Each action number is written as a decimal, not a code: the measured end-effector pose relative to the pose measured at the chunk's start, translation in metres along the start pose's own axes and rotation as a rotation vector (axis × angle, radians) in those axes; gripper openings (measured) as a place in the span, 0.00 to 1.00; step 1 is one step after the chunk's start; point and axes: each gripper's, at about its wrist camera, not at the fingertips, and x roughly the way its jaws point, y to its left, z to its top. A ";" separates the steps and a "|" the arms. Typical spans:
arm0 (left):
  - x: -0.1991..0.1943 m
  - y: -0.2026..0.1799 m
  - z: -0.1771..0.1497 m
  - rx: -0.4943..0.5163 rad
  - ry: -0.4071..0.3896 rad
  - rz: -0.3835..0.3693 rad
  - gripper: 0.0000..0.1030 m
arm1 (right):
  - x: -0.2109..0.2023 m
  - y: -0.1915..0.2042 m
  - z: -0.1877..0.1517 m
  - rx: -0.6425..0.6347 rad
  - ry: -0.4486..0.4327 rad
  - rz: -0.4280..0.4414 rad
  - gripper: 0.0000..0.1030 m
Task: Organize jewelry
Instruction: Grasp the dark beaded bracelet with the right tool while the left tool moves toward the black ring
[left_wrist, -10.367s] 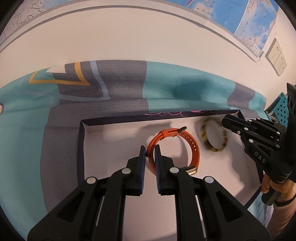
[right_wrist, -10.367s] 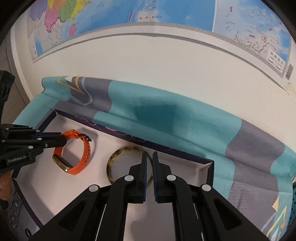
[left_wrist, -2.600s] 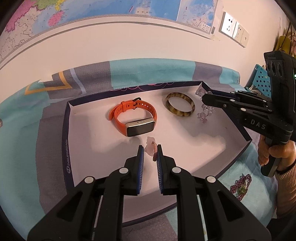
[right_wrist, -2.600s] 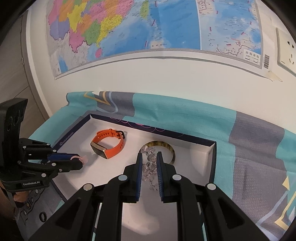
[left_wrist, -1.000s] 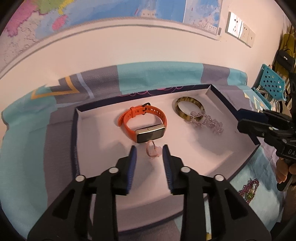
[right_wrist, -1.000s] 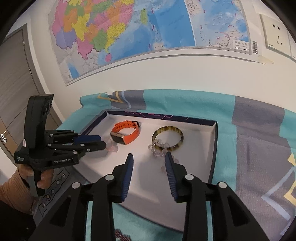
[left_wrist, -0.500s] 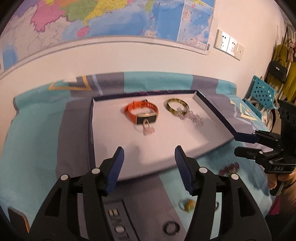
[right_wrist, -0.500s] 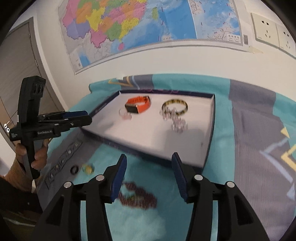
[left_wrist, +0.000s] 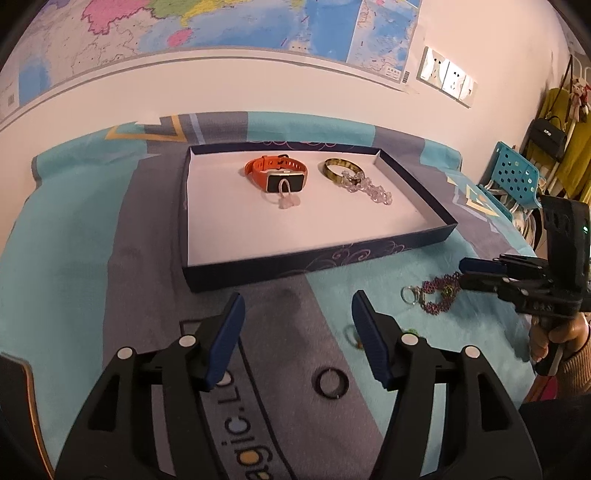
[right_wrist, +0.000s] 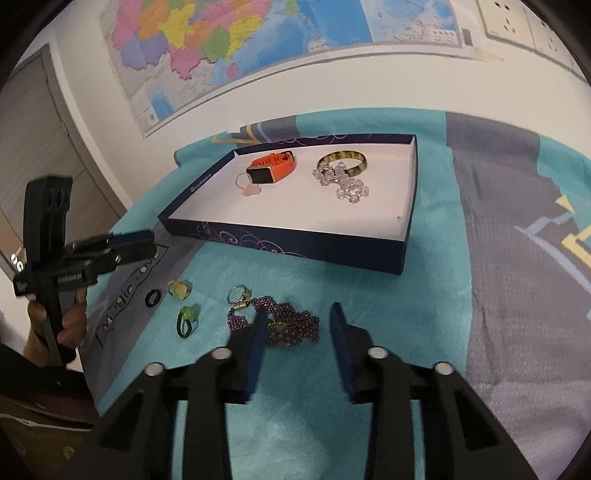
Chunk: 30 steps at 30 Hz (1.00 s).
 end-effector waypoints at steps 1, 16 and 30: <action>-0.001 0.000 -0.001 -0.002 0.000 0.002 0.58 | 0.002 -0.002 0.000 0.015 0.009 0.007 0.28; -0.007 -0.001 -0.012 0.001 0.001 -0.013 0.59 | -0.006 -0.001 0.003 0.060 -0.033 0.058 0.05; -0.009 -0.018 -0.027 0.083 0.032 -0.034 0.58 | -0.027 0.023 0.016 0.006 -0.105 0.093 0.05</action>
